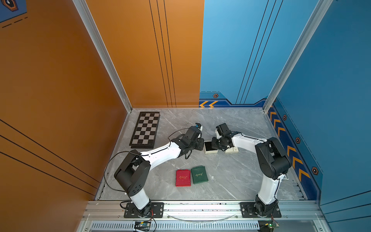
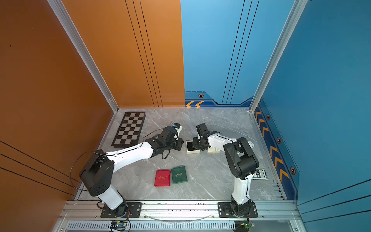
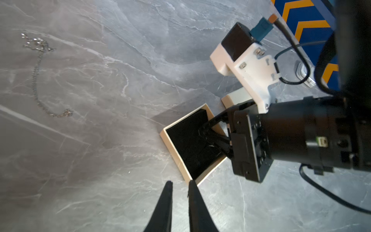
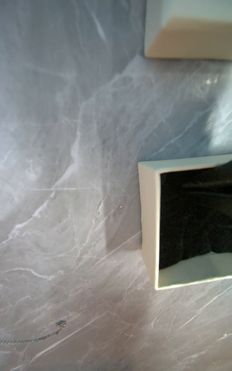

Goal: Take the necklace out of the lift-off lid jewelry box
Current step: Place the inner lining in the jewelry box, then pick up the lid from the center of the board.

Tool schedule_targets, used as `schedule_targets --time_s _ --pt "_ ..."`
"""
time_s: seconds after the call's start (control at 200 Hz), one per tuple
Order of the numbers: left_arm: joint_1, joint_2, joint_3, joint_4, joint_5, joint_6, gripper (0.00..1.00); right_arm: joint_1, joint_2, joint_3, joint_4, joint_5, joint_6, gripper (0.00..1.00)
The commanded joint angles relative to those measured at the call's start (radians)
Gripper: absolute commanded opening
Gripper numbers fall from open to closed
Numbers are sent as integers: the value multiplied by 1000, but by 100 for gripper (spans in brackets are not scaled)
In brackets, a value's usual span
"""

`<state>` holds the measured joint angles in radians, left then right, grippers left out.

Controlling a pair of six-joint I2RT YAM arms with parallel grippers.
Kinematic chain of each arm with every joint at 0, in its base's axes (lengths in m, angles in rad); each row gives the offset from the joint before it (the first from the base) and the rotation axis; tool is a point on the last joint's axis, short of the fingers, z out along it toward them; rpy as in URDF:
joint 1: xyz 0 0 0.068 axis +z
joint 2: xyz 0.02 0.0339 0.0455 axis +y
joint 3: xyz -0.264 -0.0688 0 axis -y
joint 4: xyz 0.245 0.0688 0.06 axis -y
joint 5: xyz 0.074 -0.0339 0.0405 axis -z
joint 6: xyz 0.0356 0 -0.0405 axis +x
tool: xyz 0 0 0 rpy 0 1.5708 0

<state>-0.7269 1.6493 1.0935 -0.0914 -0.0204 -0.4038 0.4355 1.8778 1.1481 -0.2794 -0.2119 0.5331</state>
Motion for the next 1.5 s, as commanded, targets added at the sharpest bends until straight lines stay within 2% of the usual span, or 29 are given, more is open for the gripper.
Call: schedule_targets --time_s 0.0,0.055,0.12,0.34,0.45,0.556,0.661,0.761,0.941,1.196,1.226,1.497 --pt "-16 -58 -55 -54 -59 16 27 -7 -65 1 -34 2 -46 15" --pt "-20 -83 -101 -34 -69 14 37 -7 -88 8 -45 0 -55 16" --pt "-20 -108 -132 -15 -79 12 43 -6 -117 14 -61 2 -63 18" --pt "-25 -190 -186 5 -88 18 51 -1 -199 15 -122 42 -88 24" --pt "-25 -244 -213 5 -74 32 56 -4 -242 11 -175 112 -118 33" --pt "-17 -310 -268 37 -56 31 65 -16 -276 -2 -222 171 -145 42" --pt "-1 -374 -313 37 -56 28 68 -33 -302 -19 -261 232 -170 52" --pt "11 -431 -346 30 -58 26 81 -49 -309 -30 -290 286 -190 63" --pt "27 -507 -385 17 -52 15 84 -78 -280 -28 -321 326 -232 79" --pt "30 -558 -434 29 -50 -16 85 -98 -197 11 -334 338 -260 93" --pt "31 -561 -437 30 -51 -17 85 -101 -188 15 -334 338 -261 100" --pt "38 -544 -433 36 -44 -19 85 -132 -136 37 -333 329 -276 100"
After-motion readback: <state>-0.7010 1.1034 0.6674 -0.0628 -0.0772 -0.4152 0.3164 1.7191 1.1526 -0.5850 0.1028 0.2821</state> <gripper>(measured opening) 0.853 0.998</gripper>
